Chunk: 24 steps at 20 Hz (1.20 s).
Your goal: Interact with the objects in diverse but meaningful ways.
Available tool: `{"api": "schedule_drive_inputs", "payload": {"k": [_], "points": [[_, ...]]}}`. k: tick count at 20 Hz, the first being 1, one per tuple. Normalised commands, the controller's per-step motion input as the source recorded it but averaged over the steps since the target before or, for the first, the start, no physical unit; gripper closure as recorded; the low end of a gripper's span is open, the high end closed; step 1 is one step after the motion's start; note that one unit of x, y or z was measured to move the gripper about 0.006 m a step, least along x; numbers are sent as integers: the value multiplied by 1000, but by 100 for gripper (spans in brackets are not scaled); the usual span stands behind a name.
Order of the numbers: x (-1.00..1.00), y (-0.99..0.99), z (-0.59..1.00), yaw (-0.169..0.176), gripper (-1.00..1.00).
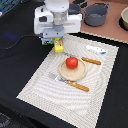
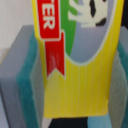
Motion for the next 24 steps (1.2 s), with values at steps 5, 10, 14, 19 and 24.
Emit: {"api": "schedule_drive_inputs", "payload": {"k": [5, 10, 14, 19, 24], "points": [[30, -238, -136, -35, -100], [-181, 0, -459, 0, -100], [-150, 0, -326, 0, -100], [-301, 3, 413, 0, -100], [-639, 182, 1000, 5, -100]]}}
